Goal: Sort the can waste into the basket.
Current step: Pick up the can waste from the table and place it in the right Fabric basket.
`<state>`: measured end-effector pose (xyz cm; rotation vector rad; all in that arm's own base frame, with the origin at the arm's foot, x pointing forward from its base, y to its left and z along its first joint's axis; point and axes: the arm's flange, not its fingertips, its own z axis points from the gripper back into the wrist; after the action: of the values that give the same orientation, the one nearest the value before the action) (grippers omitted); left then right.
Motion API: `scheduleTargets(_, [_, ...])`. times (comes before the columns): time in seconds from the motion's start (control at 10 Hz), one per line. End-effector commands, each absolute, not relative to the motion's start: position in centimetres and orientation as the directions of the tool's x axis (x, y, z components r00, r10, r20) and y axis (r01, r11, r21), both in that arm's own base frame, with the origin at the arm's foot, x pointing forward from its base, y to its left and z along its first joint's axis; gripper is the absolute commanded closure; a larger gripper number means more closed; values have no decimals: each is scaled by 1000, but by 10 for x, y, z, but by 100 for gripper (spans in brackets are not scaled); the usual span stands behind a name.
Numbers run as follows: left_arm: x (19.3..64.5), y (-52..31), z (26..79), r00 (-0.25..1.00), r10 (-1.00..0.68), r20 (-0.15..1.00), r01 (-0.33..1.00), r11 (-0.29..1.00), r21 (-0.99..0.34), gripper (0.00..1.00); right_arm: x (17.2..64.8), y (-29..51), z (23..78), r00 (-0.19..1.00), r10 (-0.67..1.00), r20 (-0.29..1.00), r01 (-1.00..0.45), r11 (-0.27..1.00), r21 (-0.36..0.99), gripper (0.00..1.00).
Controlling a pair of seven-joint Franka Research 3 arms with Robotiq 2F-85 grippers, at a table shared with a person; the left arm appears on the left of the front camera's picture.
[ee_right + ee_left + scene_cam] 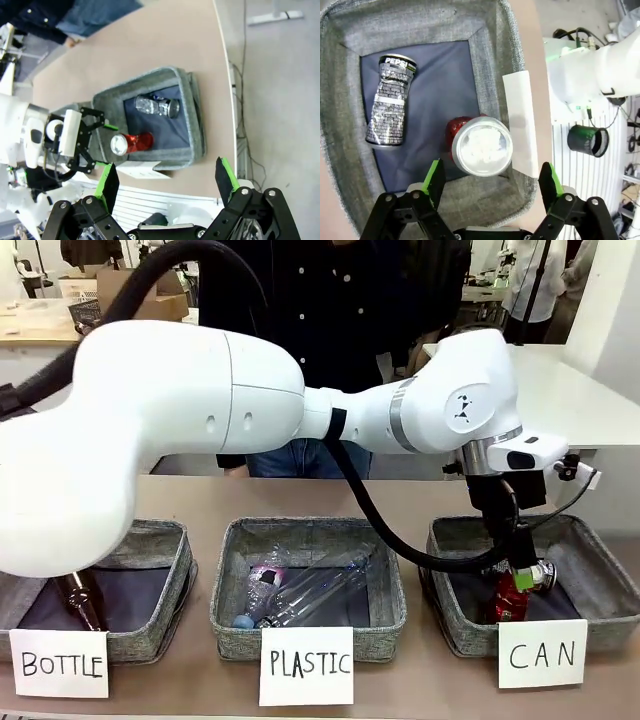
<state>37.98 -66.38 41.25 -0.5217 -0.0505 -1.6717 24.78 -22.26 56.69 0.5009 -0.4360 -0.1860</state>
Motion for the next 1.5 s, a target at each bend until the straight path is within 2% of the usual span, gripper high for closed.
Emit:
scheduleTargets(0.0, [369,-645,424,-32,-934,355,948,-141,-285,8,247,-224,565,896,-278,347,82,870,486,0])
scheduleTargets(0.4, [354,-546,462,183,-937,297,930,68,-360,8,247,-224,565,896,-278,347,82,870,486,0])
scheduleTargets(0.5, [351,-522,463,195,-939,282,928,84,-363,8,247,-224,565,896,-278,347,82,870,486,0])
scheduleTargets(0.9, [348,-425,441,386,-918,90,755,259,-603,8,247,-224,565,896,-278,347,82,870,486,0])
scheduleTargets(1.0, [343,-396,456,452,-880,145,731,272,-625,8,247,-224,565,896,-278,347,82,870,486,0])
scheduleTargets(1.2, [315,-288,518,630,-677,382,725,336,-601,8,247,-224,565,896,-278,347,82,870,486,0])
scheduleTargets(1.3, [296,-236,534,698,-570,433,682,344,-646,8,248,-223,566,892,-276,357,67,862,502,0])
scheduleTargets(1.4, [278,-196,535,777,-487,400,593,349,-726,8,255,-194,576,911,-229,342,9,842,540,0])
